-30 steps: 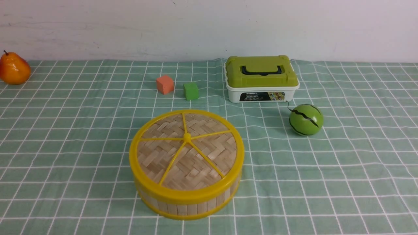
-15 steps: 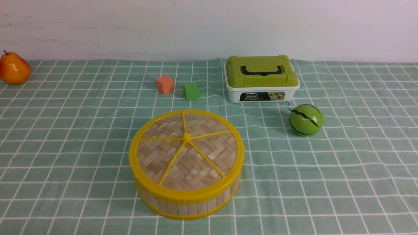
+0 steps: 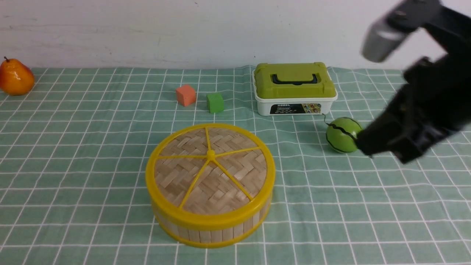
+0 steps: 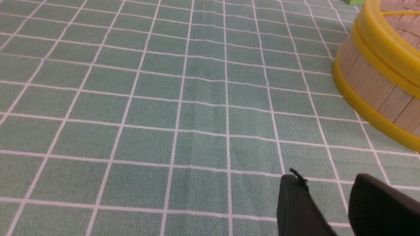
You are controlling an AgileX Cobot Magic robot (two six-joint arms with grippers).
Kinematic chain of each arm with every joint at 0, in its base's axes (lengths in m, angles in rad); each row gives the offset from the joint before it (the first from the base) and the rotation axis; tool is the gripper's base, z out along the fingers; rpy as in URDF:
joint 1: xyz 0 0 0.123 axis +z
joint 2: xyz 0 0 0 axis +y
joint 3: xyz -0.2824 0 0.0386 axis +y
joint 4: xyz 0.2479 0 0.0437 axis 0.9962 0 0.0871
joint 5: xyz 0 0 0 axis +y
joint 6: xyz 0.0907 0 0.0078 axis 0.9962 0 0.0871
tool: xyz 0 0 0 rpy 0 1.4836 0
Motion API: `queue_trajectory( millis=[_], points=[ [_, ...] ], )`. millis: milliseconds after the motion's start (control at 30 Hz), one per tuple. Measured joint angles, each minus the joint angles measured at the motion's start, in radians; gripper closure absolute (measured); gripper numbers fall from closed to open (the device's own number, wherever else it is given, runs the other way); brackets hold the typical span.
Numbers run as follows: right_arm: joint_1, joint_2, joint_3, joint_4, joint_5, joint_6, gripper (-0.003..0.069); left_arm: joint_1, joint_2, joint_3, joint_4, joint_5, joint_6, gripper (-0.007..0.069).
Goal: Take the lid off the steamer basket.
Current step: Use the right arm to lift the lid of the steamer
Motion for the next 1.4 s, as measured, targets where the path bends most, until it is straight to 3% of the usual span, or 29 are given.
queue_trajectory(
  millis=[233, 433, 500, 633, 767, 967, 1167, 1200, 1233, 1400],
  points=[
    [0.109, 0.292, -0.247, -0.074, 0.009, 0.038, 0.0630, 0.000, 0.000, 0.000, 0.000, 0.000, 0.000, 0.0386],
    [0.170, 0.549, -0.471, -0.108, 0.010, 0.073, 0.0489, 0.000, 0.000, 0.000, 0.000, 0.000, 0.000, 0.0386],
    [0.183, 0.647, -0.561, -0.110, -0.013, 0.128, 0.0377, 0.000, 0.000, 0.000, 0.000, 0.000, 0.000, 0.0386],
    [0.186, 0.736, -0.620, -0.122, -0.087, 0.201, 0.0270, 0.000, 0.000, 0.000, 0.000, 0.000, 0.000, 0.0386],
    [0.186, 0.788, -0.628, -0.129, -0.139, 0.236, 0.0235, 0.000, 0.000, 0.000, 0.000, 0.000, 0.000, 0.0386],
    [0.186, 0.838, -0.629, -0.138, -0.153, 0.239, 0.0299, 0.000, 0.000, 0.000, 0.000, 0.000, 0.000, 0.0386],
    [0.188, 0.838, -0.636, -0.137, -0.135, 0.242, 0.0471, 0.000, 0.000, 0.000, 0.000, 0.000, 0.000, 0.0386],
    [0.188, 0.838, -0.637, -0.138, -0.131, 0.244, 0.0545, 0.000, 0.000, 0.000, 0.000, 0.000, 0.000, 0.0386],
    [0.188, 0.837, -0.638, -0.140, -0.130, 0.244, 0.0566, 0.000, 0.000, 0.000, 0.000, 0.000, 0.000, 0.0386],
    [0.188, 0.825, -0.638, -0.149, -0.127, 0.244, 0.0576, 0.000, 0.000, 0.000, 0.000, 0.000, 0.000, 0.0386]
  ],
)
